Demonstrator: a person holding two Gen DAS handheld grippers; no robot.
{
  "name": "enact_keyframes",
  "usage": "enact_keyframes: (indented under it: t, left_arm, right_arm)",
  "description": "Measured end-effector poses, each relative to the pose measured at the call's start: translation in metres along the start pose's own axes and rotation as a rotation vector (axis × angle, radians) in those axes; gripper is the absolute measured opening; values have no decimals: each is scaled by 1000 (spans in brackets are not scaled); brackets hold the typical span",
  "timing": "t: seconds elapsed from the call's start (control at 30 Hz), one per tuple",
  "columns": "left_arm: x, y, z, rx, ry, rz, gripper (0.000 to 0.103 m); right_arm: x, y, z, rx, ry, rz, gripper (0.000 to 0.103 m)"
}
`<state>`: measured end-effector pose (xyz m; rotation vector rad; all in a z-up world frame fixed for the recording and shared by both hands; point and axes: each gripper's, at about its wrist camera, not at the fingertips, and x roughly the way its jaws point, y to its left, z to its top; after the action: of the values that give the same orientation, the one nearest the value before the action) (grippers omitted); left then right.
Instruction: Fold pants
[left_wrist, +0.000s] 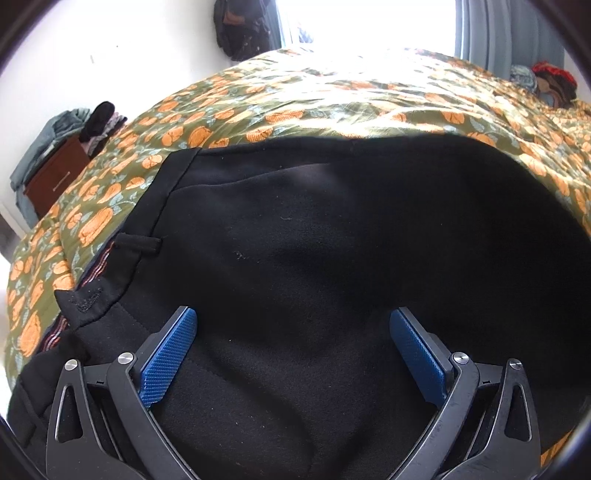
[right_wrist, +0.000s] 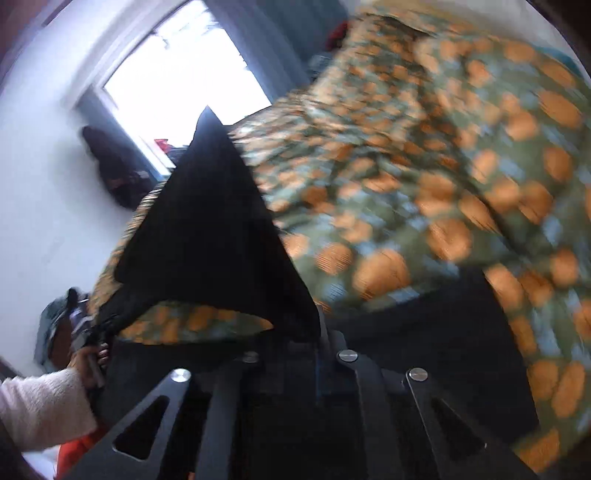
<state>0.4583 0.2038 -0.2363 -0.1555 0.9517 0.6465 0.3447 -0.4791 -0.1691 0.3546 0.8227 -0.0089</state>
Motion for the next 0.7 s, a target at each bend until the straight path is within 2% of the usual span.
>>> enact_keyframes:
  t: [0.03, 0.1, 0.17, 0.2, 0.27, 0.37, 0.43, 0.53, 0.63, 0.7]
  left_arm:
    - [-2, -1, 2, 3, 19, 15, 103]
    - [-14, -4, 7, 16, 63, 31, 102]
    - [-33, -1, 4, 4, 64, -9, 102]
    - [-45, 0, 1, -3, 55, -42, 102]
    - [-75, 2, -12, 1, 37, -116, 102]
    - [-117, -2, -44, 68, 32, -217, 102]
    - [-140, -7, -71, 131, 25, -276, 102]
    - [-160, -22, -116, 238, 18, -330, 102]
    - [-161, -40, -127, 307, 13, -324, 102]
    - [-163, -44, -116, 272, -7, -352, 102]
  right_arm:
    - [2, -12, -9, 29, 11, -90, 48]
    - [-9, -22, -19, 49, -54, -139, 48]
    - [-24, -15, -22, 35, -124, -211, 57]
    - [-33, -7, -22, 24, -153, -216, 61]
    - [-49, 14, -29, -14, -208, -178, 61]
    - [-63, 67, -46, -117, -239, -56, 65]
    - [-59, 111, -62, -208, -204, 77, 79]
    - [-35, 172, -89, -367, -71, 224, 80]
    - [0, 207, -115, -480, 47, 266, 80]
    - [24, 216, -127, -538, 94, 202, 80]
